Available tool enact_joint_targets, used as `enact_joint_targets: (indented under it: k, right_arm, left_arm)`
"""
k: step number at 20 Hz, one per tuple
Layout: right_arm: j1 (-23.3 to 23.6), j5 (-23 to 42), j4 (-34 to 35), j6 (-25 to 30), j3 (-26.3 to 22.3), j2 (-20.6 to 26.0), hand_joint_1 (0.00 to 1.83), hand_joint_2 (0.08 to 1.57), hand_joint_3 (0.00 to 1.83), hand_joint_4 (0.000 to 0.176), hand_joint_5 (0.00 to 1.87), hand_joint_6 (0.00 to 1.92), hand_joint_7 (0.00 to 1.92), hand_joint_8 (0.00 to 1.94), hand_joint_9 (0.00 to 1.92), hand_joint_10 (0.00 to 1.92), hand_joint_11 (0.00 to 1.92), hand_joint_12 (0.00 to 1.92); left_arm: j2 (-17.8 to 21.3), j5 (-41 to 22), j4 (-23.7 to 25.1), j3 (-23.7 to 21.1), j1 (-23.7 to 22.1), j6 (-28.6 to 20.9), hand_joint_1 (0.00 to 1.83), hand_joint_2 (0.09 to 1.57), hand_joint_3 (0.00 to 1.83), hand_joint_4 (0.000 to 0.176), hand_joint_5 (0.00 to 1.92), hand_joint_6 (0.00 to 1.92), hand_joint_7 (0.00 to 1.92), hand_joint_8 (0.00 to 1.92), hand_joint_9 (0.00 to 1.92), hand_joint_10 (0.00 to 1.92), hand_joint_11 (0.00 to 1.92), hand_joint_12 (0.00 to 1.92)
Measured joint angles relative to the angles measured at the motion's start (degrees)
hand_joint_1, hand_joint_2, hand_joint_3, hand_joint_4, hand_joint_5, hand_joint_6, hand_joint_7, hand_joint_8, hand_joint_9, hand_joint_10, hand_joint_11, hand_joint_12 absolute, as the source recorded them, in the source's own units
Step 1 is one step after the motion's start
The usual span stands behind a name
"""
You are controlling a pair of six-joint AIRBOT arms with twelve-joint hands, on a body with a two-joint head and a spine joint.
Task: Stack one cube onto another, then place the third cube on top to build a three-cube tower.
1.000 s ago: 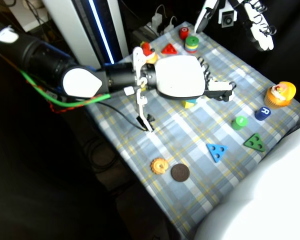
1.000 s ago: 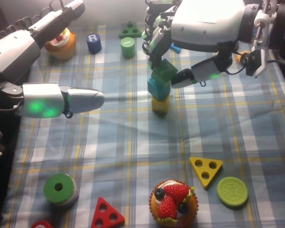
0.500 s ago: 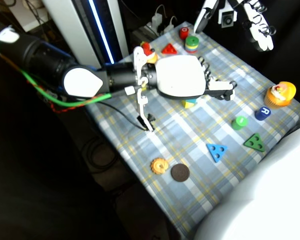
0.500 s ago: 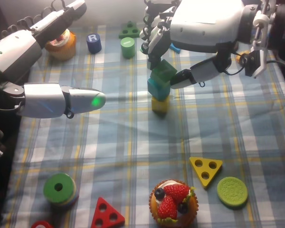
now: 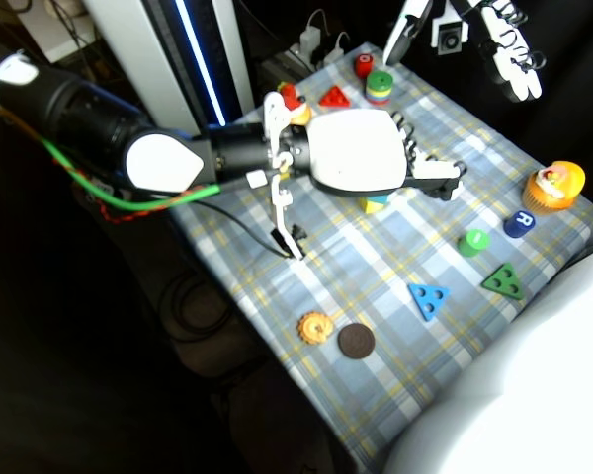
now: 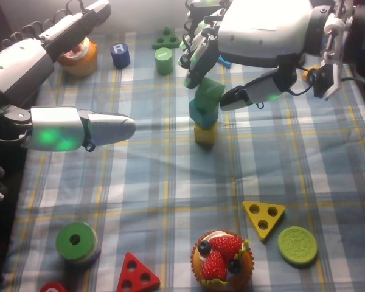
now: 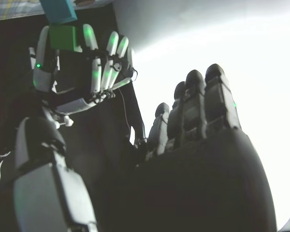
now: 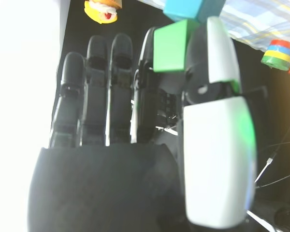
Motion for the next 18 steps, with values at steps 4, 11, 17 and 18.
enact_joint_targets:
  k: [4, 11, 17, 18]
  right_arm:
    - [0.39, 0.11, 0.17, 0.00, -0.02, 0.00, 1.09, 0.95, 0.00, 0.000, 0.85, 0.00, 0.74, 0.00, 0.65, 0.00, 0.11, 1.06]
    - [0.39, -0.02, 0.15, 0.17, -0.48, 0.28, 1.05, 0.90, 0.00, 0.007, 0.54, 0.00, 0.47, 0.00, 0.46, 0.00, 0.00, 1.08]
    - [-0.63, 5.09, 9.46, -0.04, -6.16, 8.39, 0.94, 0.81, 0.00, 0.096, 0.01, 0.00, 0.02, 0.01, 0.04, 0.01, 0.00, 0.22]
    - [-2.43, 8.46, 13.40, -1.53, -8.28, 11.41, 0.86, 0.81, 0.00, 0.112, 0.00, 0.00, 0.00, 0.00, 0.01, 0.00, 0.00, 0.04]
  left_arm:
    - [-0.02, 0.07, 0.04, 0.00, 0.00, 0.00, 0.64, 0.78, 0.00, 0.176, 0.04, 0.01, 0.09, 0.01, 0.11, 0.01, 0.03, 0.02]
    - [-0.02, 0.09, 0.04, -0.02, 0.00, 0.00, 0.64, 0.78, 0.00, 0.176, 0.02, 0.00, 0.09, 0.00, 0.10, 0.00, 0.04, 0.03]
    - [0.50, -3.04, 4.22, 0.52, 0.81, -13.42, 0.70, 0.76, 0.00, 0.175, 0.00, 0.00, 0.05, 0.00, 0.06, 0.00, 0.09, 0.06]
    - [1.18, -4.90, 6.40, 1.09, 1.68, -18.80, 0.74, 0.77, 0.00, 0.148, 0.01, 0.00, 0.04, 0.00, 0.03, 0.00, 0.04, 0.04]
